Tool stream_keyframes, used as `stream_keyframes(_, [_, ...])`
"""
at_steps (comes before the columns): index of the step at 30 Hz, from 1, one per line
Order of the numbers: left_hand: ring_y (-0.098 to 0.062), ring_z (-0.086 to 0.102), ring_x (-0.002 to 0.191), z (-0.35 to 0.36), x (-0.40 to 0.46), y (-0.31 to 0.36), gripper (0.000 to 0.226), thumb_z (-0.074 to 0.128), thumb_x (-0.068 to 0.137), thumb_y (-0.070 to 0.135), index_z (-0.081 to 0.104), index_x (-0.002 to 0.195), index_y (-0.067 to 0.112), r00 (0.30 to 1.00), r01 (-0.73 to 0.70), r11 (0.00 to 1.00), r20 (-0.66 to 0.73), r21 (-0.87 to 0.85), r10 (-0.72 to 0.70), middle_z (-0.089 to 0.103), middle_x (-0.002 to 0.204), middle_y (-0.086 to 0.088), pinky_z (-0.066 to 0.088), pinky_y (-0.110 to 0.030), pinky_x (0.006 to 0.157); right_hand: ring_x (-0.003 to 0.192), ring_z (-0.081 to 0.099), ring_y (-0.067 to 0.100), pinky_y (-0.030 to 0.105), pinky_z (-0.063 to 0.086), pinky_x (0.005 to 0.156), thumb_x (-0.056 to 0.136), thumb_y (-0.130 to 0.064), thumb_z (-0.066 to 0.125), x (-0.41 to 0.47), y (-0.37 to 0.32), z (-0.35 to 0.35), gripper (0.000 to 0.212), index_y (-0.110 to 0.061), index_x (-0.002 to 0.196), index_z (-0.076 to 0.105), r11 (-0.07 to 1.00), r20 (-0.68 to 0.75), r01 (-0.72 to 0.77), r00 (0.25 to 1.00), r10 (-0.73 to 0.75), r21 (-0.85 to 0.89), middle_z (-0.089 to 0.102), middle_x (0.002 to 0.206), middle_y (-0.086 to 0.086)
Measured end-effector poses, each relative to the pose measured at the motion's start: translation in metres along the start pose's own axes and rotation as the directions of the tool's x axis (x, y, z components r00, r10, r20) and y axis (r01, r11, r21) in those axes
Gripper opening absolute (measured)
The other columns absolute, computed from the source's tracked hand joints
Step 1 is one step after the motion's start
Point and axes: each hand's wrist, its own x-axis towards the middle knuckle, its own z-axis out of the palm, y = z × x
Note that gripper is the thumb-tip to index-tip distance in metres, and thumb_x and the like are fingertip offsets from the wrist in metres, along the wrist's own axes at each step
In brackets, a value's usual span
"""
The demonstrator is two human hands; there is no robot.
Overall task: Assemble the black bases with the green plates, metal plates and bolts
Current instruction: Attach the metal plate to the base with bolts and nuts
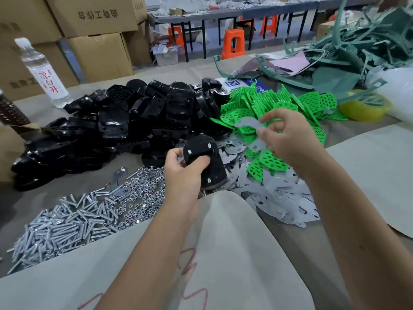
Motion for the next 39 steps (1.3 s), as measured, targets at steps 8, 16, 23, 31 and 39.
stream_keyframes(8, [-0.021,0.079,0.080,-0.059,0.016,0.015,0.023,0.078,0.086,-0.003,0.067,0.103,0.006,0.994,-0.071,0.995,-0.078,0.068,0.076,0.079,0.083,-0.002,0.063,-0.038,0.065,0.089,0.067,0.024,0.024,0.051,0.061,0.095,0.018,0.037,-0.002,-0.047,0.104,0.044,0.006,0.126,0.066,0.515,0.187,-0.134,0.981,-0.053,0.847,0.074,0.106,0.018])
stream_keyframes(16, [-0.026,0.078,0.086,-0.109,0.031,0.027,0.025,0.083,0.079,-0.006,0.067,0.091,0.009,0.970,-0.140,0.984,-0.184,0.106,0.158,0.079,0.087,-0.014,0.063,-0.045,0.081,0.063,0.058,0.012,0.022,0.042,0.049,0.106,-0.016,0.061,-0.013,-0.035,0.176,0.017,-0.017,0.105,0.078,0.647,0.132,-0.012,0.982,-0.137,0.762,0.070,0.079,0.004])
stream_keyframes(23, [-0.010,0.073,0.069,-0.114,0.036,0.026,0.027,0.083,0.080,-0.006,0.065,0.083,0.015,0.932,-0.238,0.963,-0.248,0.129,0.264,0.075,0.070,0.005,0.059,-0.026,0.063,0.058,0.037,0.011,0.021,0.026,0.044,0.111,-0.033,0.047,-0.024,-0.021,0.179,0.035,-0.023,0.093,0.075,0.686,0.225,-0.042,0.957,-0.181,0.727,0.046,0.064,-0.003])
stream_keyframes(31, [-0.032,0.074,0.090,-0.116,0.034,0.028,0.026,0.081,0.084,0.003,0.060,0.092,0.015,0.928,-0.201,0.956,-0.272,0.213,0.256,0.074,0.092,-0.009,0.061,-0.056,0.084,0.045,0.032,0.009,0.020,0.028,0.043,0.100,-0.015,0.066,-0.028,-0.023,0.182,0.010,-0.020,0.105,0.073,0.762,0.282,0.048,0.912,-0.297,0.646,0.047,0.061,0.003])
stream_keyframes(39, [-0.012,0.066,0.070,-0.113,0.030,0.029,0.028,0.077,0.085,-0.002,0.055,0.092,0.013,0.955,-0.169,0.967,-0.209,0.192,0.209,0.068,0.081,-0.002,0.058,-0.033,0.062,0.055,0.051,0.008,0.016,0.042,0.054,0.094,-0.012,0.074,-0.038,-0.027,0.192,0.024,-0.034,0.103,0.079,0.811,0.225,0.338,0.845,-0.485,0.477,0.059,0.066,0.009])
